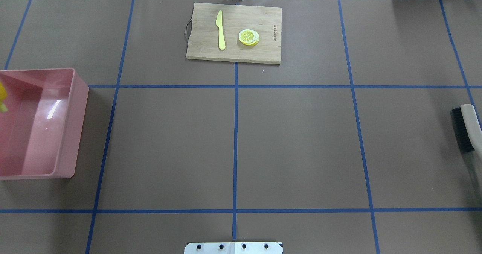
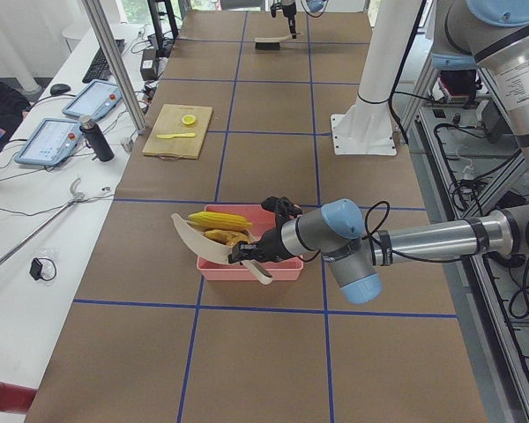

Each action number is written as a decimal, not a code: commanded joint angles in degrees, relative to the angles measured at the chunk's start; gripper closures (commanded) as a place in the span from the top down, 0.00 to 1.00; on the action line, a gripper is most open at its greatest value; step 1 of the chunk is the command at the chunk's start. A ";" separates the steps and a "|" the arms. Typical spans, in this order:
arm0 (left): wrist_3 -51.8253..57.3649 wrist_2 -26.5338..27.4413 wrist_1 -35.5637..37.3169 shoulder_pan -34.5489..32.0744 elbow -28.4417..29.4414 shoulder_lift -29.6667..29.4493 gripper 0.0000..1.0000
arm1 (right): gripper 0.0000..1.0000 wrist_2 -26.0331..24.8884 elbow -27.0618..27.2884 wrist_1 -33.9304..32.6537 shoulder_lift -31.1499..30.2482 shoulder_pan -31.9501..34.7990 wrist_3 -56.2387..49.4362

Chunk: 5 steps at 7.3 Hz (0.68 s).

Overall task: Sweep and dump trash into bin
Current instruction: 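Tilt the dustpan with the left gripper to dump the food into the bin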

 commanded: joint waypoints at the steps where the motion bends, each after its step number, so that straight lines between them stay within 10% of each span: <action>1: 8.71 1.38 -0.29 0.06 -2.00 -0.27 0.00 | 1.00 3.11 0.56 -0.19 1.88 3.62 -0.10; 5: 19.45 3.05 -2.22 0.06 -2.10 -1.59 0.00 | 1.00 3.21 -1.96 -0.90 5.05 12.15 -7.61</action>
